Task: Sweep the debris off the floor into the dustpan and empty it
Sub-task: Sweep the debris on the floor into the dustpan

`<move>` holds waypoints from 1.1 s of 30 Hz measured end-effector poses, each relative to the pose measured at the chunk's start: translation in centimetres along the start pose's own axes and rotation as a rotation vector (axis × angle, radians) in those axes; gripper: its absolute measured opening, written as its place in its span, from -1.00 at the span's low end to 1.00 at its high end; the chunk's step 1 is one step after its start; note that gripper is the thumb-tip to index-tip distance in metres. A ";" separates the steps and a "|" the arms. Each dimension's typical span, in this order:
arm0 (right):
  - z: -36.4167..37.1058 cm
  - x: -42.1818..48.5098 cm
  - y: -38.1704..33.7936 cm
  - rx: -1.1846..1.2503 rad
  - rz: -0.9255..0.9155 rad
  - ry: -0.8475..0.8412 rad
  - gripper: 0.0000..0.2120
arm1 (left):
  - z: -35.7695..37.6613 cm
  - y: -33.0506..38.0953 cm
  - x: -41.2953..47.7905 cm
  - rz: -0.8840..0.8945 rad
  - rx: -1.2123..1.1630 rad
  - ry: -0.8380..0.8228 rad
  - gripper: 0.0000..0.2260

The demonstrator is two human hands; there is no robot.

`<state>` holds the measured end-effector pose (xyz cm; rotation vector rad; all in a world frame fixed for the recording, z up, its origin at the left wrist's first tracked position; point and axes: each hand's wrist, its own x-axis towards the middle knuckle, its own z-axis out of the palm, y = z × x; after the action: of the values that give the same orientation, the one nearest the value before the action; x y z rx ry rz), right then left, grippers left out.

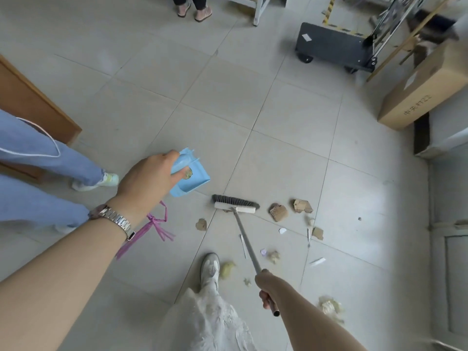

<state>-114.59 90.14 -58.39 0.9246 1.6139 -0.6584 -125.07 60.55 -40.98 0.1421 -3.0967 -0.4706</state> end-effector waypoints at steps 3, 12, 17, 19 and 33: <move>1.8 -0.1 6.0 -0.033 0.026 -0.005 -0.80 | -0.9 0.4 -4.0 0.016 0.007 0.033 -0.76; 4.5 -1.4 11.5 0.008 -0.103 0.158 -0.84 | -1.6 0.5 -12.4 0.024 0.035 0.026 -0.77; 5.7 -2.9 12.1 -0.025 -0.230 0.277 -0.65 | -3.0 -1.6 -15.6 0.020 0.019 0.049 -0.77; 6.5 -3.5 10.9 -0.003 -0.250 0.296 -0.63 | -3.8 -2.9 -17.3 0.003 0.017 0.080 -0.77; 6.7 -4.5 -8.5 -0.062 -0.492 0.193 -0.80 | -1.2 -3.8 -21.6 -0.211 -0.011 0.089 -0.82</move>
<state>-117.77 79.07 -56.02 0.5557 2.0499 -0.8673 -103.21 58.53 -40.78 0.4801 -3.0043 -0.4715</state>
